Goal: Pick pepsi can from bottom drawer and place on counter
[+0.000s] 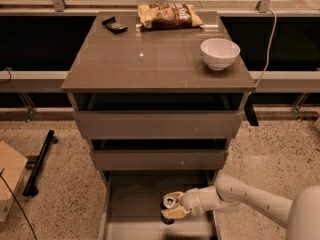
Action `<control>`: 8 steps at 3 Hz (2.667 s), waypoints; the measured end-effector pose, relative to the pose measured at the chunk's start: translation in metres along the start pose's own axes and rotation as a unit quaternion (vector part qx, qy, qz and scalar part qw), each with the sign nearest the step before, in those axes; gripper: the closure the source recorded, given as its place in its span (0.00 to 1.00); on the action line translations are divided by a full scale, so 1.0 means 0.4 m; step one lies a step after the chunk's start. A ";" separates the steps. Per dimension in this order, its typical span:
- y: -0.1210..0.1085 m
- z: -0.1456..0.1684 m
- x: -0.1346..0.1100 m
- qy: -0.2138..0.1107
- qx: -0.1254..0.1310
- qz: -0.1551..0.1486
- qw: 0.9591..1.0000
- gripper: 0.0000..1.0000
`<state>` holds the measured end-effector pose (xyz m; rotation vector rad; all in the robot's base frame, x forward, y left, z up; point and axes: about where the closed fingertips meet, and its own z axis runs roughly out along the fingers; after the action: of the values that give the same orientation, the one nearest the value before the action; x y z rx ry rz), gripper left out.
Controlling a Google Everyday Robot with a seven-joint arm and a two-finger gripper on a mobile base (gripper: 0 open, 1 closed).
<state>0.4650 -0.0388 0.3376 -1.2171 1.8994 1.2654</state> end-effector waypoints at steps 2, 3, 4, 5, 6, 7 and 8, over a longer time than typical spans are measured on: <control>0.201 -0.262 -0.327 0.012 0.005 -0.110 0.994 1.00; 0.322 -0.477 -0.621 0.022 0.022 -0.210 0.977 1.00; 0.401 -0.601 -0.818 0.039 0.038 -0.273 0.960 1.00; 0.477 -0.700 -1.040 0.055 0.070 -0.345 0.934 1.00; 0.477 -0.700 -1.040 0.055 0.070 -0.345 0.934 1.00; 0.484 -0.704 -1.093 0.062 0.064 -0.368 0.925 1.00; 0.487 -0.697 -1.161 0.072 0.046 -0.397 0.914 1.00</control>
Offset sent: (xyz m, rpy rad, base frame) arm 0.0122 -0.0777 0.3432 -0.0820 -0.4246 0.1394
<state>0.5055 -0.0874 0.9098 -1.8038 1.2795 0.6468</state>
